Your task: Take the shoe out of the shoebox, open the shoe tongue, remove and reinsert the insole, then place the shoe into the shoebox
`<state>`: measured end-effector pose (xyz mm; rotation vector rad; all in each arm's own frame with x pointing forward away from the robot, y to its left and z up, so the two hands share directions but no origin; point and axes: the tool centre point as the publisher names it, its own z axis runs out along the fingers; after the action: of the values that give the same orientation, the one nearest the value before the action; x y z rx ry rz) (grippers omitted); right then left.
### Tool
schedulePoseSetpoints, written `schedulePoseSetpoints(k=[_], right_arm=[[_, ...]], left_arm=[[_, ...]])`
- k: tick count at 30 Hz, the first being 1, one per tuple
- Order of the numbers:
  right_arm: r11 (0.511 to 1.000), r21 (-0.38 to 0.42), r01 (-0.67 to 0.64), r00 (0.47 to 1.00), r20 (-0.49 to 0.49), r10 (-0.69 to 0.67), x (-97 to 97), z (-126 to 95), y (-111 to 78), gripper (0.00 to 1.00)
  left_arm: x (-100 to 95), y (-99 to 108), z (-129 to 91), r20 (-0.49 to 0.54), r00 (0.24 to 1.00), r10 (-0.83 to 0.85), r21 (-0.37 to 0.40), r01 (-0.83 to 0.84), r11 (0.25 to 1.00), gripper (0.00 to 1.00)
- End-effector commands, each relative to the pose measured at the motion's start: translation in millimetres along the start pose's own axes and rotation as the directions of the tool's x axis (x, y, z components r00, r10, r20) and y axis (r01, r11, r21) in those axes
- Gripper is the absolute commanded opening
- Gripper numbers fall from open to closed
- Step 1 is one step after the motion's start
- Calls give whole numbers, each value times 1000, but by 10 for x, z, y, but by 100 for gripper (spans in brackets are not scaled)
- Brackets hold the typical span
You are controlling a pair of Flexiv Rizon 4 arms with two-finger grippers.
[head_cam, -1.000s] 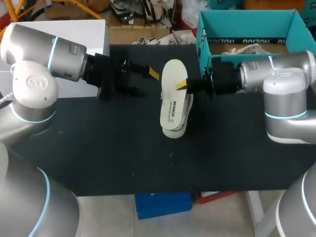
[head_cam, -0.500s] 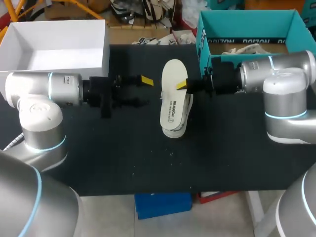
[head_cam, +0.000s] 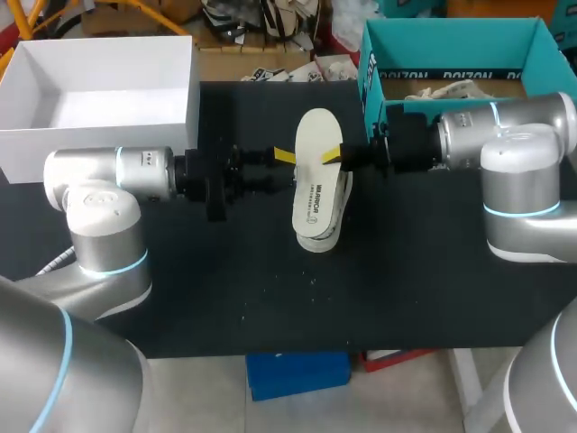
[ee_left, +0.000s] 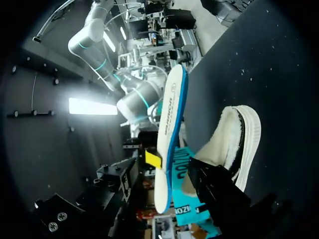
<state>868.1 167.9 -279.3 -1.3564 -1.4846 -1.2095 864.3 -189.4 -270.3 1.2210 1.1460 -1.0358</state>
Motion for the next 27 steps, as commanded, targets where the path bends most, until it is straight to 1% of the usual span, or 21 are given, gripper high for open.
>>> schedulePoseSetpoints(k=[1, 7, 10, 14, 15, 16, 17, 20, 27], right_arm=[[1000, -3, 0, 1000, 0, 0, -2, 8, -5, 0], [1000, -3, 0, 1000, 0, 0, -2, 8, -5, 0], [1000, -3, 0, 1000, 0, 0, -2, 8, -5, 0], [1000, -3, 0, 1000, 0, 0, -2, 8, -5, 0], [1000, -3, 0, 1000, 0, 0, -2, 8, -5, 0], [1000, -3, 0, 1000, 0, 0, -2, 8, -5, 0], [1000, -3, 0, 1000, 0, 0, -2, 8, -5, 0], [1000, -3, 0, 1000, 0, 0, -2, 8, -5, 0], [1000, -3, 0, 1000, 0, 0, -2, 8, -5, 0]], left_arm=[[82, 66, 145, 16, 1000, 0, -1, 0, 1000, 42], [97, 87, 246, 39, 999, -3, -7, 3, 1000, 41], [98, 106, 292, 58, 998, -14, 1, 14, 1000, 42], [86, 114, 332, 64, 998, -8, 0, 8, 1000, 39], [84, 116, 342, 67, 998, -7, 1, 7, 1000, 33], [84, 117, 350, 68, 998, -7, 1, 7, 1000, 23], [85, 117, 358, 69, 998, -6, 1, 6, 1000, 21], [87, 122, 380, 71, 997, -6, -1, 6, 1000, 23], [76, 126, 427, 75, 997, -8, -4, 8, 1000, 20]])
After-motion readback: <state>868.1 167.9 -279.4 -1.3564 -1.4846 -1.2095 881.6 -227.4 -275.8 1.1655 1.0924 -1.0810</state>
